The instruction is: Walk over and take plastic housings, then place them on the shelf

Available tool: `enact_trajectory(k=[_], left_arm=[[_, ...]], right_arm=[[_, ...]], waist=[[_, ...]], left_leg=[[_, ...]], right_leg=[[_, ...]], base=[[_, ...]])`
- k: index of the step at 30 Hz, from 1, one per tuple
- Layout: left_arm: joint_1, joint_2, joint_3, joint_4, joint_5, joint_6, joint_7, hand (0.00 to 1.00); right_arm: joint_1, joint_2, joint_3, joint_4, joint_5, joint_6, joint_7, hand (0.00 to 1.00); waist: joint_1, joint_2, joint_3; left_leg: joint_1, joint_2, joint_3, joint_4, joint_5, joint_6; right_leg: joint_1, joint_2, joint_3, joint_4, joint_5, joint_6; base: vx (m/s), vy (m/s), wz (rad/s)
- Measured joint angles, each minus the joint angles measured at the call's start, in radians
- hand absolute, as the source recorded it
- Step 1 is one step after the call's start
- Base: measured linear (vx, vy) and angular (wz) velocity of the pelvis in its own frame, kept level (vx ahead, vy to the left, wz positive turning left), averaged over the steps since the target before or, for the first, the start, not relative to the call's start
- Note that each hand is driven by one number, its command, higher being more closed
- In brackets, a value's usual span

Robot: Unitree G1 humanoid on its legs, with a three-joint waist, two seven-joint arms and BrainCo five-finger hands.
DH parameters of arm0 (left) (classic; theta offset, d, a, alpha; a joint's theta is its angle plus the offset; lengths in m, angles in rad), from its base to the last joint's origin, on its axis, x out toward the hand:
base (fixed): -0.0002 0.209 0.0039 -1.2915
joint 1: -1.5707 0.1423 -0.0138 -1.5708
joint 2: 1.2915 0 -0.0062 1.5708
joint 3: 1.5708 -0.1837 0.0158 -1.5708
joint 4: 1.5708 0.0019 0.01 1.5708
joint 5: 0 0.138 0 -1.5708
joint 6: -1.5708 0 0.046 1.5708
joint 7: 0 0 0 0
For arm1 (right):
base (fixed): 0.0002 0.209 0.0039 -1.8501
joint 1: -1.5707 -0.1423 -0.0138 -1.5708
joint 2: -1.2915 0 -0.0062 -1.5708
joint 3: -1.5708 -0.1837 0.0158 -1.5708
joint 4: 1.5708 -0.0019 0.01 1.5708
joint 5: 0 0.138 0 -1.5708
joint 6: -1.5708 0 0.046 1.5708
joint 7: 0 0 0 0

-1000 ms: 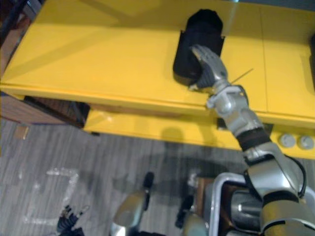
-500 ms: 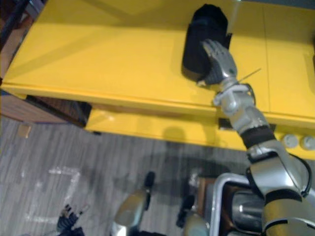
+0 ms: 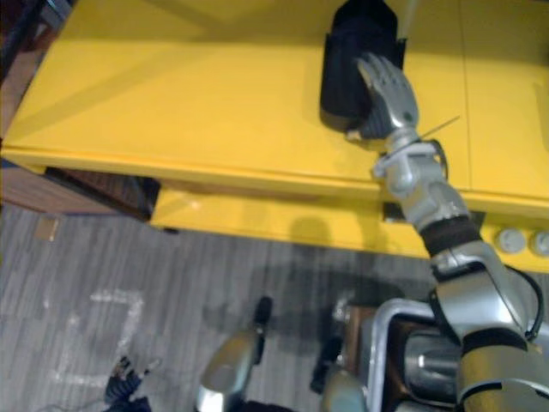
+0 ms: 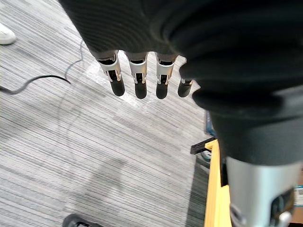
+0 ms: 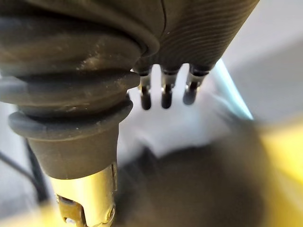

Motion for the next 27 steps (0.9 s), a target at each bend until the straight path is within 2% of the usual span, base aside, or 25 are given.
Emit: enact_trajectory(k=[3, 5, 6, 7, 8, 11, 15, 18, 20, 21, 23, 24, 25, 27], left_arm=[[0.0, -0.003, 0.0, 0.005, -0.001, -0.004, 0.0, 0.0], [0.0, -0.005, 0.0, 0.022, -0.03, -0.037, 0.002, 0.0], [0.0, -0.005, 0.0, 0.026, -0.03, -0.042, 0.002, 0.0], [0.0, -0.005, 0.0, 0.037, -0.03, -0.048, 0.003, 0.0], [0.0, -0.005, 0.001, 0.043, -0.03, -0.056, 0.003, 0.0], [0.0, -0.006, 0.002, 0.076, -0.028, -0.078, 0.003, 0.0], [0.009, -0.006, 0.009, 0.115, -0.028, -0.088, 0.0, 0.0], [0.031, -0.006, 0.012, 0.118, -0.016, -0.131, -0.006, 0.0], [0.034, -0.006, 0.012, 0.116, 0.005, -0.161, -0.007, 0.0], [0.034, -0.008, 0.012, 0.095, 0.013, -0.192, -0.006, 0.0], [0.032, -0.029, 0.023, 0.011, 0.02, -0.223, -0.001, 0.0], [0.02, -0.047, 0.021, -0.077, 0.021, -0.243, 0.008, 0.0], [0.017, -0.05, 0.02, -0.102, 0.021, -0.248, 0.011, 0.0], [0.002, -0.055, 0.018, -0.24, 0.02, -0.28, 0.013, 0.0]], right_arm=[[0.0, 0.009, -0.042, -0.234, 0.007, -0.021, -0.01, 0.0], [-0.002, 0.048, -0.049, -0.401, 0.129, -0.065, 0.035, 0.0], [-0.005, 0.063, -0.048, -0.427, 0.171, -0.068, 0.058, 0.0], [-0.012, 0.094, -0.048, -0.456, 0.249, -0.068, 0.114, 0.0], [-0.013, 0.117, -0.047, -0.457, 0.286, -0.059, 0.155, 0.0], [-0.028, 0.161, -0.029, -0.405, 0.326, -0.044, 0.22, 0.0], [-0.033, 0.2, -0.003, -0.347, 0.338, -0.035, 0.251, 0.0], [-0.017, 0.214, -0.001, -0.357, 0.404, -0.035, 0.283, 0.0], [0.071, 0.215, -0.007, -0.407, 0.446, -0.032, 0.306, 0.0], [0.173, 0.219, -0.019, -0.483, 0.494, -0.009, 0.325, 0.0], [0.307, 0.219, -0.09, -0.574, 0.556, 0.012, 0.341, 0.0], [0.422, 0.22, -0.199, -0.634, 0.616, 0.027, 0.345, 0.0], [0.449, 0.221, -0.233, -0.646, 0.635, 0.03, 0.344, 0.0], [0.617, 0.228, -0.421, -0.711, 0.705, 0.035, 0.34, 0.0]], waist=[[-0.005, -0.002, 0.0], [-0.016, -0.01, -0.002], [-0.021, -0.014, -0.003], [-0.028, -0.021, -0.003], [-0.028, -0.031, -0.007], [-0.024, -0.061, -0.022], [-0.016, -0.083, -0.036], [-0.018, -0.109, -0.067], [-0.022, -0.128, -0.104], [-0.027, -0.143, -0.131], [-0.052, -0.154, -0.149], [-0.072, -0.156, -0.168], [-0.08, -0.156, -0.173], [-0.121, -0.155, -0.203]], left_leg=[[0.006, 0.002, 0.015, -0.004, 0.0, 0.0], [0.021, 0.002, 0.018, -0.016, 0.0, 0.0], [0.023, 0.002, 0.019, -0.016, 0.0, 0.0], [0.031, 0.002, 0.019, -0.019, 0.0, 0.0], [0.039, 0.0, 0.019, -0.019, 0.0, 0.0], [0.038, 0.0, 0.015, -0.023, 0.003, -0.004], [0.071, 0.001, 0.011, -0.059, 0.017, -0.006], [0.078, 0.001, 0.015, -0.082, 0.023, -0.004], [0.086, -0.001, 0.022, -0.098, 0.028, -0.009], [0.096, 0.0, 0.043, -0.105, 0.028, -0.008], [0.109, -0.002, 0.063, -0.107, 0.025, -0.004], [0.111, -0.003, 0.076, -0.108, 0.021, -0.001], [0.112, -0.004, 0.081, -0.108, 0.02, -0.001], [0.134, -0.002, 0.129, -0.111, 0.007, 0.005]], right_leg=[[-0.002, 0.0, 0.012, 0.0, 0.0, 0.0], [0.002, -0.001, 0.021, 0.0, 0.0, 0.0], [0.003, -0.001, 0.022, 0.0, 0.0, 0.0], [0.011, -0.001, 0.023, -0.001, 0.0, 0.0], [0.019, 0.0, 0.025, -0.002, 0.0, 0.0], [0.021, 0.002, 0.02, -0.004, 0.0, 0.0], [0.051, 0.002, 0.01, -0.019, 0.001, 0.001], [0.052, 0.003, 0.012, -0.034, 0.003, 0.004], [0.053, 0.002, 0.016, -0.046, 0.006, 0.005], [0.054, 0.003, 0.036, -0.059, 0.012, 0.007], [0.06, 0.002, 0.048, -0.071, 0.022, 0.01], [0.056, 0.001, 0.064, -0.077, 0.033, 0.016], [0.056, 0.001, 0.068, -0.079, 0.035, 0.018], [0.056, 0.0, 0.116, -0.094, 0.054, 0.022]], base=[[0.03, -0.009, -0.12], [0.03, -0.004, -0.11], [0.01, -0.002, -0.08], [0.0, 0.0, -0.05], [0.0, 0.0, 0.0], [-0.03, 0.0, 0.04], [-0.02, -0.009, 0.08], [0.01, -0.001, -0.01], [0.06, 0.003, -0.11], [0.09, 0.012, -0.34], [0.07, 0.016, -0.35], [0.03, 0.018, -0.21], [0.01, 0.029, -0.37], [-0.01, 0.049, -0.57]])
